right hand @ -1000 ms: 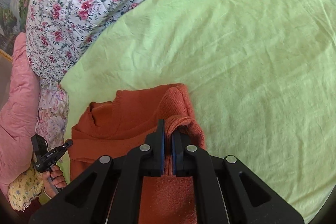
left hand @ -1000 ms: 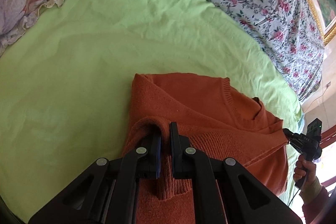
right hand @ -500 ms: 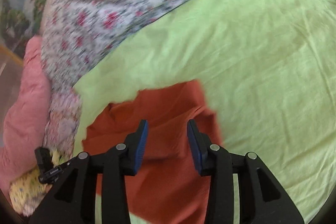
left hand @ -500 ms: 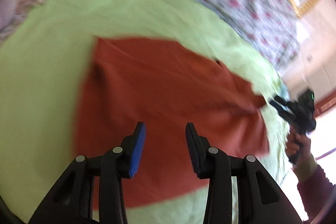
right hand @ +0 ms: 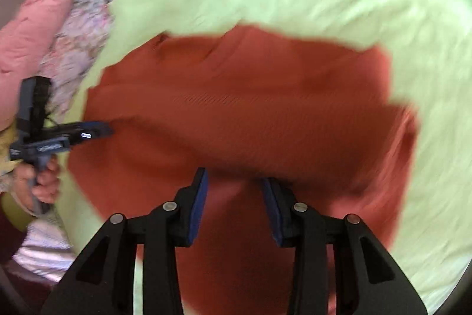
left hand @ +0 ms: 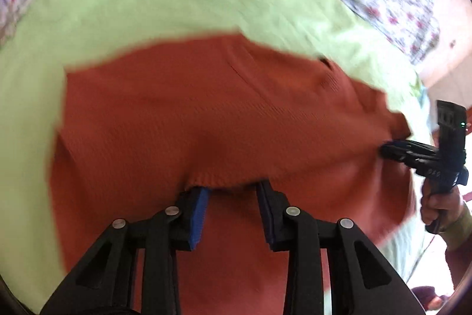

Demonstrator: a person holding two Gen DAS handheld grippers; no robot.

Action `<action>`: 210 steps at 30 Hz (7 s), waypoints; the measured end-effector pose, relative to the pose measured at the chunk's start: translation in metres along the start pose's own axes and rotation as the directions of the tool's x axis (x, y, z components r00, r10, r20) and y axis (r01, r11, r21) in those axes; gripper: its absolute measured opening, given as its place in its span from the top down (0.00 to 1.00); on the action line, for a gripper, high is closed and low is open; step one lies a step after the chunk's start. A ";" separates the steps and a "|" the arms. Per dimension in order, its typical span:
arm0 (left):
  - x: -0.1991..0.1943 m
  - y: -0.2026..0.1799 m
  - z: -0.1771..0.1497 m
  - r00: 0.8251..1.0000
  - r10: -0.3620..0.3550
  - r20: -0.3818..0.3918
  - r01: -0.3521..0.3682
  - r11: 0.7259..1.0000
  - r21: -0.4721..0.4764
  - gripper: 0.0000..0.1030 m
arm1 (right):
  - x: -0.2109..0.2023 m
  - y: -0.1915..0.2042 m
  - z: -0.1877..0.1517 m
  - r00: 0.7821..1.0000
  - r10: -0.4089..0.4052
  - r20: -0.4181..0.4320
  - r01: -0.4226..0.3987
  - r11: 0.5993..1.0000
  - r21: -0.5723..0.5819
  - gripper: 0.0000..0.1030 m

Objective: Fold small clothes

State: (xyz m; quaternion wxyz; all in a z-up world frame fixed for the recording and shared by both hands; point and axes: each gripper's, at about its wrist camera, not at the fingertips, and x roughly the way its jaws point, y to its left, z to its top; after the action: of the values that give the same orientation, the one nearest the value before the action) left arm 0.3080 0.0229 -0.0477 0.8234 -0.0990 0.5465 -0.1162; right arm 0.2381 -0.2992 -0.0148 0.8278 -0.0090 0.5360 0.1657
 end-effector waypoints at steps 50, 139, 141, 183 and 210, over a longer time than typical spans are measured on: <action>-0.078 0.044 -0.190 0.991 -0.131 -0.033 0.112 0.936 -0.333 0.58 | -0.083 -0.032 -0.159 0.977 -0.155 0.149 0.039 0.808 0.588 0.59; 0.015 -0.250 -0.113 0.953 -0.302 0.001 0.282 0.891 0.356 0.94 | -0.030 -0.081 0.038 0.968 0.240 0.079 -0.252 0.936 0.244 0.86; 0.023 -0.259 -0.110 0.953 -0.302 -0.017 0.289 0.893 0.346 0.94 | -0.027 -0.081 0.038 0.969 0.234 0.075 -0.245 0.941 0.234 0.86; 0.023 -0.111 -0.065 0.981 -0.187 -0.045 0.182 0.978 -0.098 0.31 | -0.073 -0.083 0.014 0.986 0.030 0.162 -0.072 0.963 0.259 0.90; 0.066 -0.115 -0.047 0.965 -0.251 -0.074 0.240 0.962 -0.131 0.58 | -0.032 -0.102 -0.042 0.994 0.076 0.075 -0.101 0.902 0.419 0.61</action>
State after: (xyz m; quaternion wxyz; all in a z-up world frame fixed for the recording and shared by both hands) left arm 0.2801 -0.1082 -0.0901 0.7697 -0.2103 0.5726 -0.1884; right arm 0.2178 -0.4120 -0.0213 0.8166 0.1993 0.5351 0.0837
